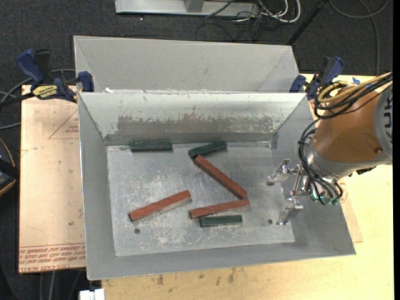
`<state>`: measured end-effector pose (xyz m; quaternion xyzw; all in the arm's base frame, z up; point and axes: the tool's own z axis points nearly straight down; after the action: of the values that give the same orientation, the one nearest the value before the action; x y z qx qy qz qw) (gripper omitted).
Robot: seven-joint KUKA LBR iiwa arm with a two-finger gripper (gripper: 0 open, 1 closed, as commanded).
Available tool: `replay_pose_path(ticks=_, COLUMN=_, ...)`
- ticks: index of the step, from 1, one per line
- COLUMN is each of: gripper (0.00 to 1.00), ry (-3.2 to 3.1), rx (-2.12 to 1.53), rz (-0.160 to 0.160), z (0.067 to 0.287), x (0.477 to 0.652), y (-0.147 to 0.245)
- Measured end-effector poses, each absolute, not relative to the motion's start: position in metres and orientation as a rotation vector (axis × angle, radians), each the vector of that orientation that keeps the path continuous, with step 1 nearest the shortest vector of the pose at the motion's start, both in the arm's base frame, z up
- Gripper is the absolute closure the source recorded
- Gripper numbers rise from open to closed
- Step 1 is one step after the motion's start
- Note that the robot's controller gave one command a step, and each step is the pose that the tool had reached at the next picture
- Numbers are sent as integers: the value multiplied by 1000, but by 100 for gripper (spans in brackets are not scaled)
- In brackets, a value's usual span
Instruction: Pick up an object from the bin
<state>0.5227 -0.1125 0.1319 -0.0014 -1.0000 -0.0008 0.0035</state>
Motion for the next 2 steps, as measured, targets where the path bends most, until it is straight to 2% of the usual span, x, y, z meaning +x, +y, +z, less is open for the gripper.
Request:
replay_pose_path(ticks=1, gripper=0, ry=-3142, rx=-1, rz=-1, z=136, x=525, y=-112)
replay_pose_path(ticks=2, gripper=100, ry=-3153, rx=176, rz=2, z=78, x=548, y=-63)
